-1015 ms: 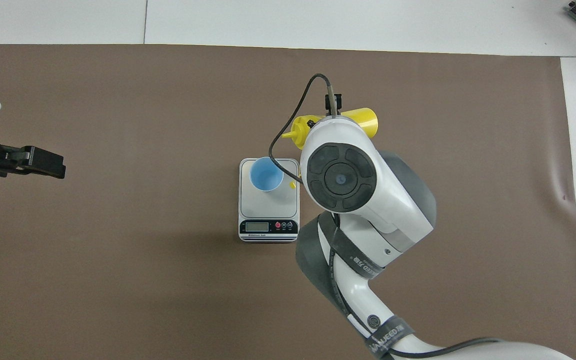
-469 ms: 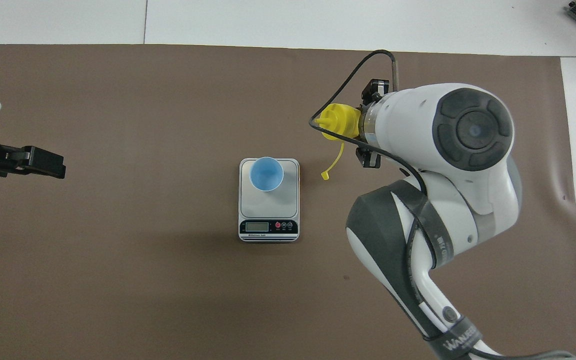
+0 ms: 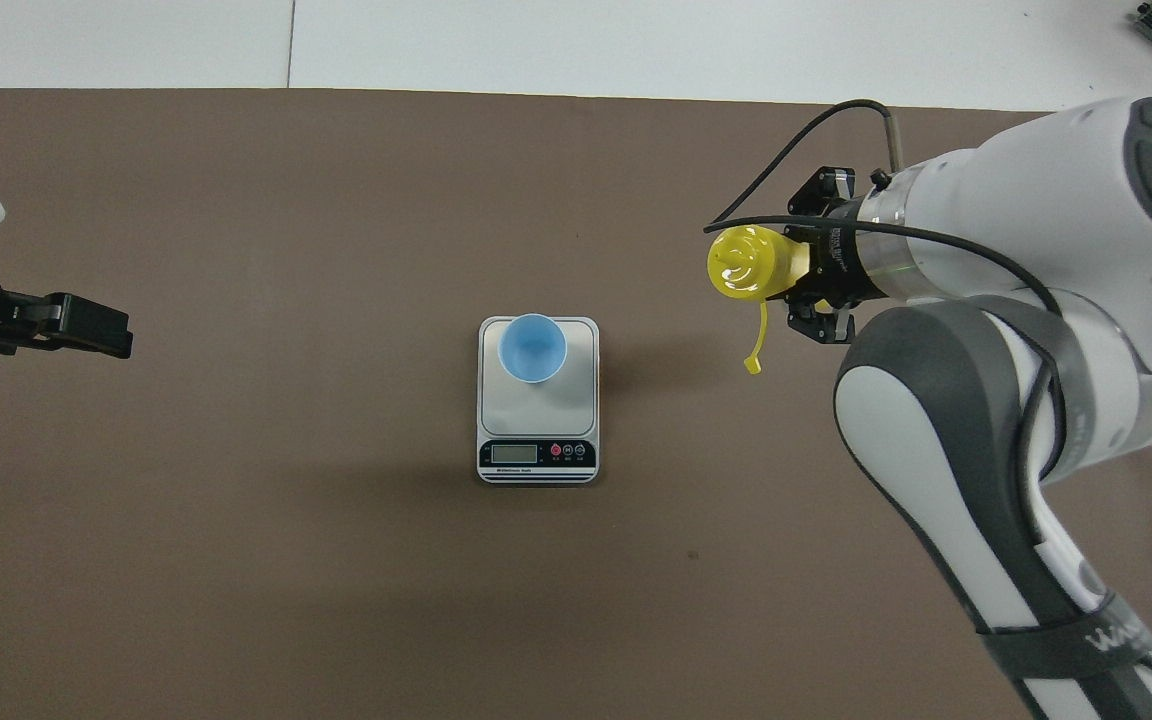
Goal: Pour seasoning into cup on scale with both arms
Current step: 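Turn the bottle upright and carry it back with the right gripper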
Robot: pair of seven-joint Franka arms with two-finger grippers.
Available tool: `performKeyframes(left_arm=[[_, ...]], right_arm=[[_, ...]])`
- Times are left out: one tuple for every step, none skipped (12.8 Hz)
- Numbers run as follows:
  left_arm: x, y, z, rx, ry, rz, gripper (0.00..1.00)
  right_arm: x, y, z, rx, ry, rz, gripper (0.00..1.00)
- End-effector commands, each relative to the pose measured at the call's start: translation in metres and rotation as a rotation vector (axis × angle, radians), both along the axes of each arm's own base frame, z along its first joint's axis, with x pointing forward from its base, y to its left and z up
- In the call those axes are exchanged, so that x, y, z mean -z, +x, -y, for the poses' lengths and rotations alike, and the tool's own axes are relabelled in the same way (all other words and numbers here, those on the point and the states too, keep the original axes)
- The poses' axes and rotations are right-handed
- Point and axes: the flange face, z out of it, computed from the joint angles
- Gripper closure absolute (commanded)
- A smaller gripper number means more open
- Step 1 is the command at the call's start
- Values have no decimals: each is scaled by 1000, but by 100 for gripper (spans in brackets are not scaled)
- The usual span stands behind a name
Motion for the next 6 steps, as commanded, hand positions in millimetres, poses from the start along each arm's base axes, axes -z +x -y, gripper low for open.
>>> performKeyframes(left_arm=[[1,-2,-3,60,15,16,0],[1,-2,-3,61,14,19,0],[1,-2,-3,61,14,19,0],[1,-2,-4,61,14,19,0],[1,-2,-3,63,14,19,0],[1,-2,-2,66,14,18,0]], right_arm=[[-5,-5,38,-24,101,-30,100],[-4,-5,55,-42,140,-48,100],[-1,-5,72,-50,172,-59,100],[1,-7,88,-42,206,-60,100],[9,-9,109,-26,259,-69,100],[15,-13,119,-72,298,-83,100]])
